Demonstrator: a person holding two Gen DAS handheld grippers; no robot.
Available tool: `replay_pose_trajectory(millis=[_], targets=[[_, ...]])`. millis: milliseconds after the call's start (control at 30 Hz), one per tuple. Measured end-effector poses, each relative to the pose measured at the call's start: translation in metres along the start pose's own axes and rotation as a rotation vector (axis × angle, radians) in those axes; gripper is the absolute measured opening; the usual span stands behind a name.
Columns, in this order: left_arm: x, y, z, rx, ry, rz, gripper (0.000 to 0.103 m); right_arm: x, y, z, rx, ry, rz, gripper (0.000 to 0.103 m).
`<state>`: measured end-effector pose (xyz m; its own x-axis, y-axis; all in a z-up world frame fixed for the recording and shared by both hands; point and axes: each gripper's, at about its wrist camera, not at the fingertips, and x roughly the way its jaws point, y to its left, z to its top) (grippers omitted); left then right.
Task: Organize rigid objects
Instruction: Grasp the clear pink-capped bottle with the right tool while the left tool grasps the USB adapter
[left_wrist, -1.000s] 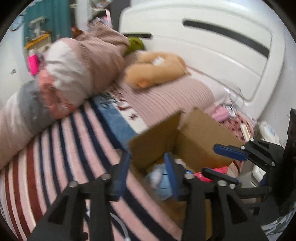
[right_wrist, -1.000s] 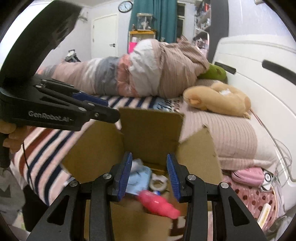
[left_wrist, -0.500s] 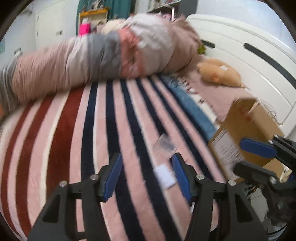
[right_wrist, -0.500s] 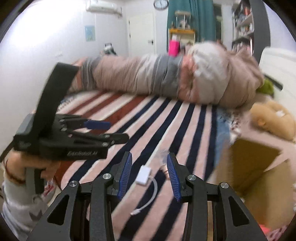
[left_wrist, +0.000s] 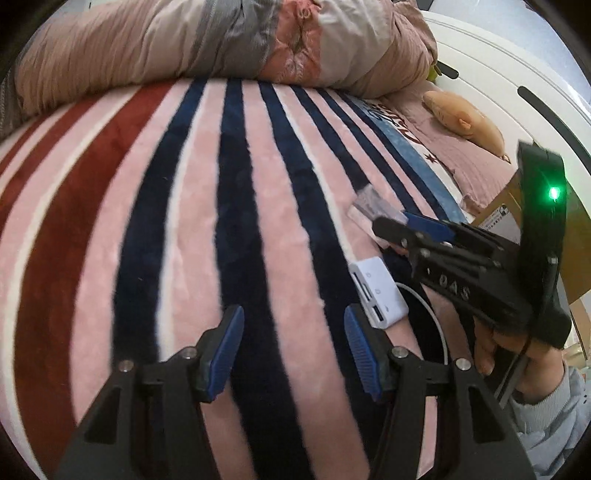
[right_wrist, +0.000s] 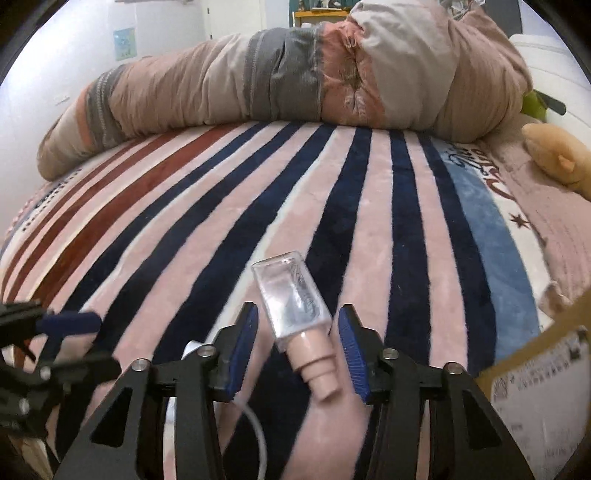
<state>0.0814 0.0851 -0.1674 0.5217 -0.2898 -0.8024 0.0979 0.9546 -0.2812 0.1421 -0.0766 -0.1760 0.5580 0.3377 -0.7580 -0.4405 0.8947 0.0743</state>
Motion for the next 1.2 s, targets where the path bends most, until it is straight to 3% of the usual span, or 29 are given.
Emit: replay_pose_trajectory(millis=[67, 267, 400, 600, 633, 700, 767, 867, 967, 1033, 1067, 1133, 1167, 1200], targets=[[0.004, -0.006, -0.002, 0.005, 0.009, -0.026, 0.053, -0.003, -0.002, -0.002, 0.006, -0.003, -0.004, 0.031], [0.016, -0.031, 0.002, 0.056, 0.025, -0.036, 0.055, -0.03, -0.002, -0.023, 0.021, 0.044, -0.124, 0.031], [0.022, -0.049, 0.005, 0.068, 0.033, -0.097, 0.055, -0.042, 0.005, -0.035, -0.03, 0.04, -0.191, 0.031], [0.035, -0.057, 0.008, 0.086, 0.007, -0.051, 0.051, -0.045, 0.006, -0.041, -0.072, 0.032, -0.261, 0.031], [0.037, -0.057, 0.008, 0.092, 0.003, -0.049, 0.049, -0.045, 0.005, -0.041, -0.076, 0.031, -0.261, 0.031], [0.037, -0.059, 0.007, 0.11, -0.005, -0.038, 0.035, -0.046, 0.005, -0.041, -0.074, 0.034, -0.253, 0.031], [0.031, -0.054, 0.005, 0.109, -0.006, -0.036, 0.029, -0.047, 0.005, -0.042, -0.068, 0.038, -0.234, 0.031], [0.021, -0.043, 0.002, 0.092, -0.003, -0.022, 0.011, -0.049, 0.005, -0.043, -0.043, 0.044, -0.187, 0.031], [0.011, -0.027, 0.0, 0.078, -0.008, 0.033, 0.011, -0.053, 0.004, -0.044, -0.007, 0.056, -0.119, 0.031], [0.005, -0.015, 0.0, 0.044, 0.003, -0.006, 0.011, -0.056, 0.007, -0.047, -0.008, 0.057, -0.108, 0.031], [0.004, -0.012, 0.0, 0.029, 0.001, -0.018, 0.014, -0.057, 0.008, -0.047, -0.015, 0.053, -0.119, 0.031], [0.007, -0.015, 0.002, 0.022, 0.001, -0.015, 0.035, -0.056, 0.009, -0.049, -0.02, 0.049, -0.14, 0.031], [0.009, -0.018, 0.003, 0.029, -0.003, -0.014, 0.05, -0.056, 0.009, -0.05, -0.018, 0.049, -0.147, 0.031], [0.013, -0.025, 0.004, 0.044, -0.007, -0.02, 0.058, -0.056, 0.008, -0.051, -0.016, 0.046, -0.148, 0.031]])
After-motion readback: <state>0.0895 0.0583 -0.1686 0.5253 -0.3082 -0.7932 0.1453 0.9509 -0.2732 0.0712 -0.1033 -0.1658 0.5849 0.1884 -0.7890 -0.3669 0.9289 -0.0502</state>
